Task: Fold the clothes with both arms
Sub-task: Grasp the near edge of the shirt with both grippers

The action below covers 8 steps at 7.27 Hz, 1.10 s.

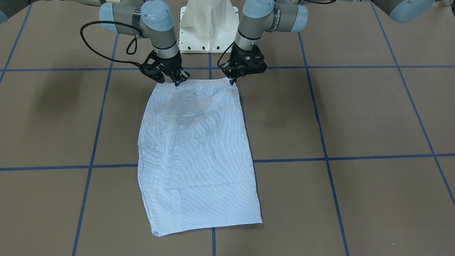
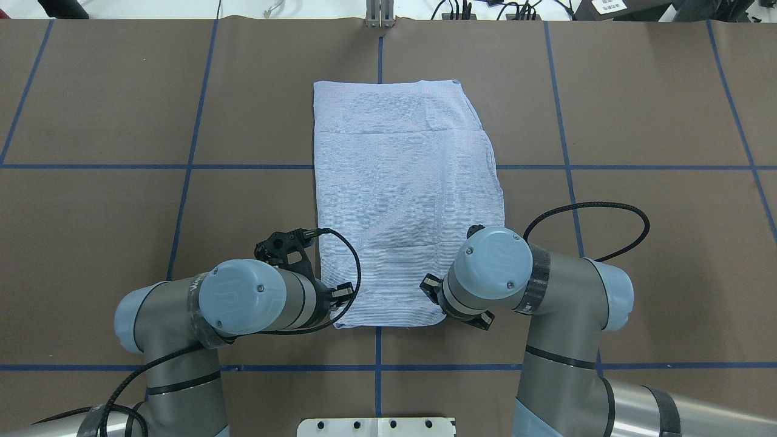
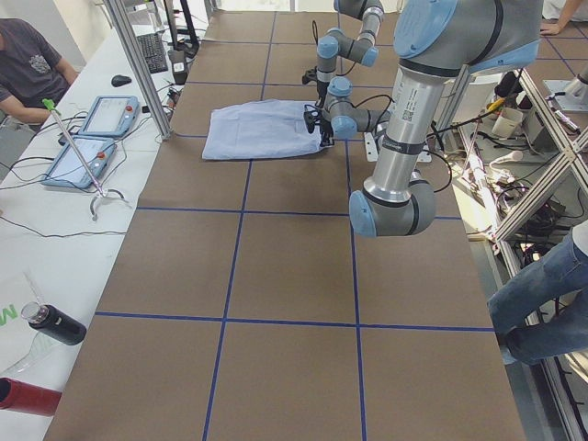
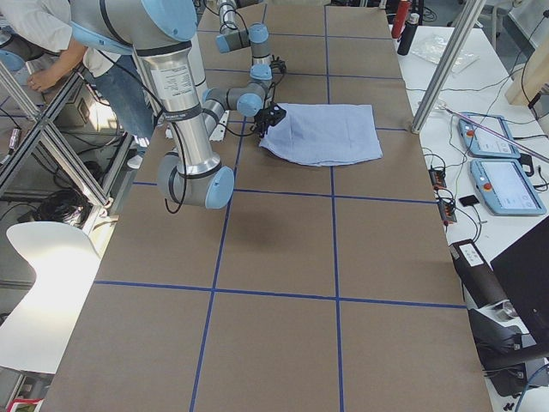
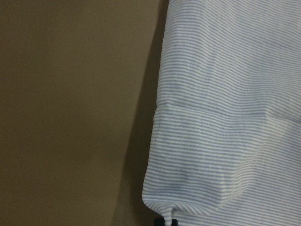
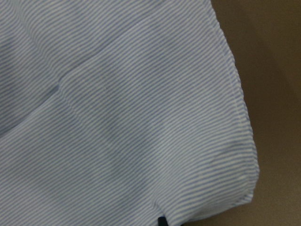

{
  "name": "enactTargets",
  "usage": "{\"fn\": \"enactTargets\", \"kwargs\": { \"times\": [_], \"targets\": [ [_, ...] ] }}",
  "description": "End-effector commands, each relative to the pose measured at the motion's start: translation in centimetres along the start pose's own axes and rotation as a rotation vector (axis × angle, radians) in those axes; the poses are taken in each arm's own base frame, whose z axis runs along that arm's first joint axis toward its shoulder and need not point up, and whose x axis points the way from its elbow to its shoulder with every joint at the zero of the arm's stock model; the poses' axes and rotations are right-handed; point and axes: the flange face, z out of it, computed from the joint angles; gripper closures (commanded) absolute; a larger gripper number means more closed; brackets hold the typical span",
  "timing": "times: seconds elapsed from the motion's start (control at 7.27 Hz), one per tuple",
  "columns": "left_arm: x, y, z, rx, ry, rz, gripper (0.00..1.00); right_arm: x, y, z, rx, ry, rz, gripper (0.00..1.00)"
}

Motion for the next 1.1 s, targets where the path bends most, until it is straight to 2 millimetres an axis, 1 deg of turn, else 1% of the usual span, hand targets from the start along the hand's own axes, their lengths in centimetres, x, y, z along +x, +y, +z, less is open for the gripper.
{"fn": "enactTargets", "kwargs": {
  "times": [0.0,0.14,0.28,0.41,0.55,0.69,0.96],
  "targets": [
    [0.4,0.3,-2.4,-0.007,0.037,0.005,1.00,0.5,0.4,-0.8,-0.048,0.001,-0.002,1.00],
    [0.5,0.7,-4.0,-0.011,0.049,0.008,1.00,1.1,0.8,-1.8,-0.075,-0.006,-0.012,1.00],
    [0.7,1.4,-5.0,-0.021,0.041,0.012,1.00,2.7,2.0,-3.2,-0.121,-0.009,-0.031,1.00],
    [0.7,1.9,-6.0,-0.056,0.026,0.012,1.00,4.2,3.3,-5.0,-0.196,-0.010,-0.052,1.00],
    [0.3,3.6,-7.1,-0.083,0.007,0.025,1.00,4.9,4.7,-6.7,-0.264,-0.013,-0.074,1.00],
    [-0.8,5.4,-8.3,-0.112,-0.011,0.041,1.00,5.4,6.1,-7.9,-0.334,-0.005,-0.092,1.00],
    [-1.7,8.3,-12.4,-0.201,-0.040,0.065,1.00,6.5,7.3,-10.2,-0.431,0.000,-0.111,1.00]
  ]
}}
